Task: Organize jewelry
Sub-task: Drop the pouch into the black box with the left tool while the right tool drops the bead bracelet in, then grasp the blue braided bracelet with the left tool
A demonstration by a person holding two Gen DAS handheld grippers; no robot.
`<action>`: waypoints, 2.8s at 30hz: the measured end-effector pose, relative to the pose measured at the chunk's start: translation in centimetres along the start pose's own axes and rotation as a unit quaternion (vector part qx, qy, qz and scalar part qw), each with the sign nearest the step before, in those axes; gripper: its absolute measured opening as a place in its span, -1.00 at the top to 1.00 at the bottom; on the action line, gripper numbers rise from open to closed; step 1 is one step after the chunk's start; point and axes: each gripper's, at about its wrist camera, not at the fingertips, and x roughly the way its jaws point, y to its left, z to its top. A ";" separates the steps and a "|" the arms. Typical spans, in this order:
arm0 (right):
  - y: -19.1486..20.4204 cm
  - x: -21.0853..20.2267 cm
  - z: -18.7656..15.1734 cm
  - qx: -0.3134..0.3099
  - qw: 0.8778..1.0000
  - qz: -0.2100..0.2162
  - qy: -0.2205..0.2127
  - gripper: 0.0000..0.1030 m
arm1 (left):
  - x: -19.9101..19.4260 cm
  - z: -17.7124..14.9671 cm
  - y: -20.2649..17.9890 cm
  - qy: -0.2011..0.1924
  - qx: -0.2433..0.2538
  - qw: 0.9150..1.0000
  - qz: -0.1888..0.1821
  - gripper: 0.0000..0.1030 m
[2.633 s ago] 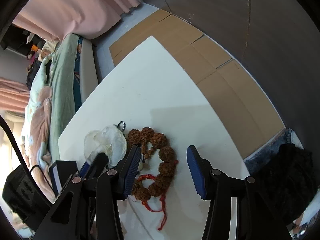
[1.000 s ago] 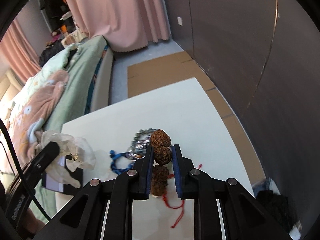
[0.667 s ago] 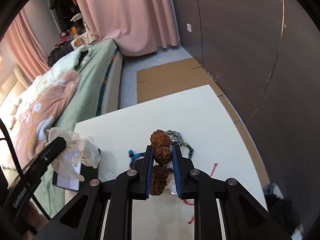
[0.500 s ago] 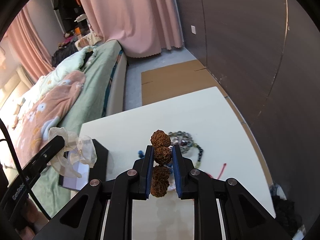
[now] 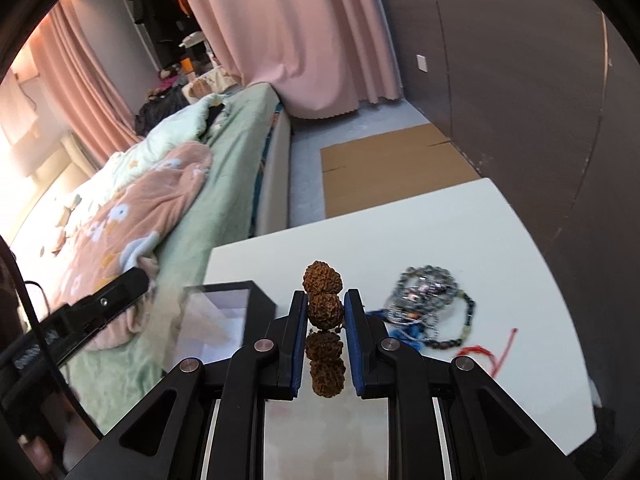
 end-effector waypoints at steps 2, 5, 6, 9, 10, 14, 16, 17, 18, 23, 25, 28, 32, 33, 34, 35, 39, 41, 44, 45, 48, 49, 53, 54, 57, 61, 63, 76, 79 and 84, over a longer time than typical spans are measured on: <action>0.6 0.4 0.0 0.002 1.000 0.016 0.000 0.62 | -0.6 0.4 0.5 -0.012 -0.012 1.000 0.003 -0.66; 1.1 0.7 0.1 0.005 0.999 0.042 -0.002 0.62 | -0.9 0.9 1.1 -0.018 -0.025 0.999 0.008 -0.66; 1.3 0.7 0.1 0.006 0.999 0.052 -0.004 0.62 | -1.0 1.0 1.3 -0.020 -0.031 0.999 0.010 -0.66; 2.1 0.7 0.2 0.008 0.997 0.079 -0.011 0.62 | -1.0 1.3 1.9 -0.025 -0.046 0.999 0.012 -0.66; 2.3 0.7 0.3 0.009 0.996 0.088 -0.013 0.62 | -1.1 1.4 2.0 -0.028 -0.047 0.998 0.014 -0.66; 3.3 1.2 0.3 0.024 0.988 0.150 -0.011 0.62 | -1.5 1.5 2.5 -0.044 -0.053 0.997 0.021 -0.66; 3.9 1.7 0.3 0.032 0.980 0.194 -0.005 0.62 | -1.6 1.6 2.7 -0.048 -0.059 0.997 0.021 -0.66; 4.3 1.9 0.2 0.036 0.976 0.216 -0.002 0.62 | -1.6 1.6 2.7 -0.050 -0.061 0.997 0.022 -0.66; 4.6 2.2 0.2 0.039 0.970 0.240 0.003 0.62 | -1.7 1.5 2.8 -0.052 -0.063 0.996 0.022 -0.66; 5.7 3.8 0.0 0.041 0.964 0.263 0.028 0.59 | -1.9 1.4 2.9 -0.066 -0.063 0.995 0.038 -0.66; 5.4 4.7 0.1 0.044 0.968 0.237 0.062 0.43 | -1.7 1.4 2.7 -0.068 -0.060 0.995 0.040 -0.66; 3.9 4.4 0.2 0.043 0.978 0.194 0.061 0.14 | -1.5 1.1 2.3 -0.068 -0.050 0.995 0.048 -0.66; 1.2 2.2 0.9 0.045 0.989 0.141 0.030 -0.25 | -0.8 0.7 1.1 -0.058 -0.033 0.997 0.040 -0.66; 0.6 1.6 1.1 0.049 0.990 0.133 0.025 -0.27 | -0.7 0.5 0.8 -0.054 -0.029 0.998 0.035 -0.66; -0.2 1.1 1.4 0.053 0.990 0.125 0.022 -0.27 | -0.4 0.3 0.4 -0.047 -0.024 0.998 0.030 -0.66; -1.1 0.7 1.5 0.056 0.991 0.118 0.023 -0.27 | -0.2 0.2 0.1 -0.041 -0.019 0.999 0.026 -0.66; -3.5 -0.2 1.9 0.066 0.993 0.089 0.031 -0.41 | 0.7 -0.5 -1.2 -0.025 -0.007 1.000 0.015 -0.66; -5.0 -0.7 1.8 0.072 0.994 0.080 0.033 -0.48 | 1.1 -0.9 -1.9 -0.016 0.000 1.000 0.011 -0.66; -6.4 -1.3 1.6 0.080 0.993 0.074 0.033 -0.61 | 1.8 -1.5 -3.1 -0.004 0.014 1.000 0.003 -0.66; -7.0 -1.4 1.5 0.085 0.993 0.073 0.035 -0.66 | 2.1 -1.7 -3.6 -0.002 0.021 1.000 0.001 -0.66; -8.3 -1.5 1.2 0.094 0.992 0.069 0.047 -0.68 | 2.7 -2.4 -4.8 0.006 0.039 0.999 -0.003 -0.66; -8.6 -1.5 1.1 0.096 0.992 0.066 0.052 -0.68 | 3.0 -2.7 -5.1 0.009 0.043 0.999 -0.005 -0.66; -10.2 -2.0 0.9 0.107 0.991 0.064 0.057 -0.68 | 4.2 -3.7 -6.6 0.021 0.063 0.998 -0.010 -0.66; -10.5 -2.1 0.9 0.110 0.990 0.067 0.055 -0.68 | 4.4 -3.9 -6.9 0.022 0.067 0.997 -0.009 -0.66; -11.0 -2.3 1.1 0.114 0.990 0.063 0.050 -0.67 | 5.2 -4.5 -7.6 0.028 0.079 0.996 -0.009 -0.59; -12.2 -2.2 1.1 0.129 0.988 0.062 0.050 -0.63 | 6.7 -5.2 -8.2 0.051 0.088 0.995 -0.008 -0.36; -12.7 -1.9 1.1 0.139 0.987 0.063 0.057 -0.47 | 7.5 -5.7 -8.3 0.070 0.088 0.994 -0.009 -0.26; -14.7 0.3 1.0 0.186 0.976 0.058 0.097 -0.24 | 11.2 -8.7 -9.5 0.156 0.106 0.982 0.008 0.01; -14.8 0.8 1.0 0.190 0.975 0.055 0.105 -0.24 | 12.1 -9.1 -9.4 0.167 0.105 0.980 0.020 0.01; -14.9 1.6 1.1 0.197 0.973 0.057 0.111 -0.23 | 13.4 -9.5 -9.1 0.188 0.090 0.978 0.021 0.01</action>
